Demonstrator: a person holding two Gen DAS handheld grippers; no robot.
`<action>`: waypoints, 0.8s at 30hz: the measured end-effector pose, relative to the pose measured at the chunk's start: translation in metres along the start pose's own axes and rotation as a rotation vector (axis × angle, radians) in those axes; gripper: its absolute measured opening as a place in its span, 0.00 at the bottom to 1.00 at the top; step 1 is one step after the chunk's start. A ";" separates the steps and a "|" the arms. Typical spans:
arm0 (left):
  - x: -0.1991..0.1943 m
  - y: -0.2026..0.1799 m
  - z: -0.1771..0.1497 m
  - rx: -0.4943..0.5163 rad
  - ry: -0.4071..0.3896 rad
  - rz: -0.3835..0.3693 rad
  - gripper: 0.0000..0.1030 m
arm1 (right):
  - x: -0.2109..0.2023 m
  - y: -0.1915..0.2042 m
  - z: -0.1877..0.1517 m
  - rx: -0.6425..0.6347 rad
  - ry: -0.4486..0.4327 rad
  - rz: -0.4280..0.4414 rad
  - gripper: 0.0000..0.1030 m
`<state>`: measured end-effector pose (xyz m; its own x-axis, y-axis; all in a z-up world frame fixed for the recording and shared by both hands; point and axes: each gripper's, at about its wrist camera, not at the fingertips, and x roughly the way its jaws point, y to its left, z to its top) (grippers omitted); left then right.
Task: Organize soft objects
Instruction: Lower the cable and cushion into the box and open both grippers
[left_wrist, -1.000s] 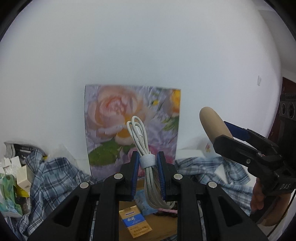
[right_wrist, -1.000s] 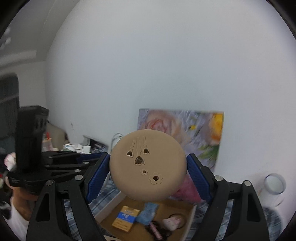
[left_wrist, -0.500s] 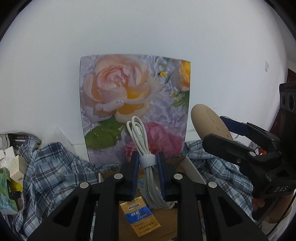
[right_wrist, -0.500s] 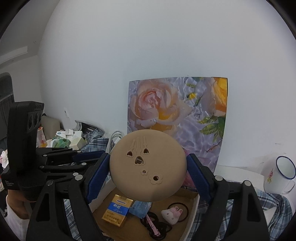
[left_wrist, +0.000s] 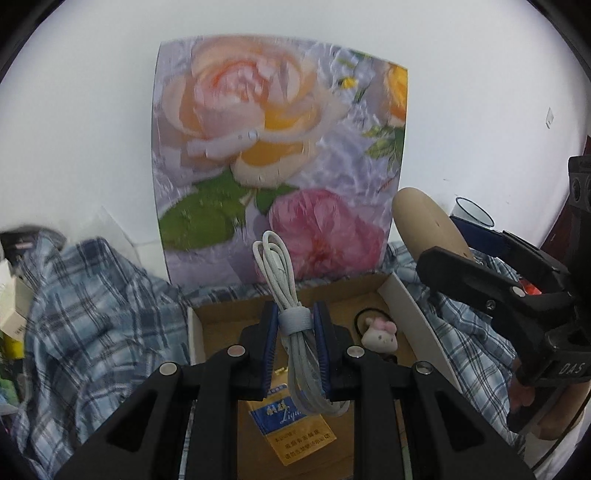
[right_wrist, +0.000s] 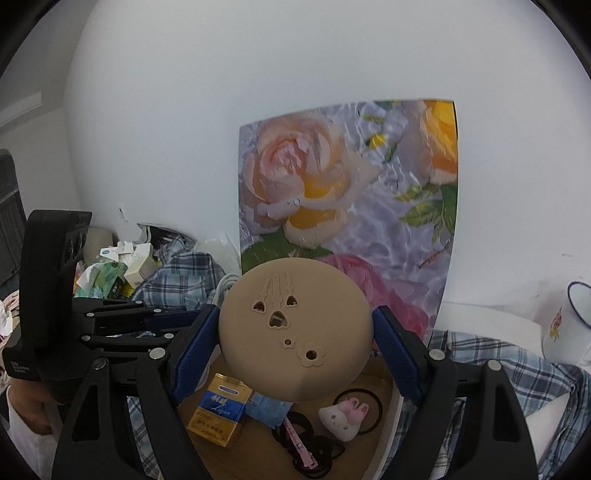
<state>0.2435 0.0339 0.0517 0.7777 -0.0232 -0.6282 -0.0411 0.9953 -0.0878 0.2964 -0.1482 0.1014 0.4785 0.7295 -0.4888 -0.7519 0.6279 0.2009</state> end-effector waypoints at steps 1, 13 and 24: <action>0.003 0.000 -0.001 -0.001 0.009 0.004 0.20 | 0.002 -0.001 -0.001 0.003 0.006 -0.002 0.80; 0.033 0.007 -0.015 -0.024 0.106 -0.022 0.20 | 0.026 -0.013 -0.015 0.034 0.078 -0.008 0.80; 0.032 -0.008 -0.016 0.020 0.097 -0.022 1.00 | 0.031 -0.026 -0.018 0.108 0.081 -0.012 0.98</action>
<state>0.2582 0.0241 0.0200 0.7140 -0.0534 -0.6981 -0.0116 0.9961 -0.0880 0.3225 -0.1472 0.0655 0.4459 0.7003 -0.5574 -0.6913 0.6650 0.2825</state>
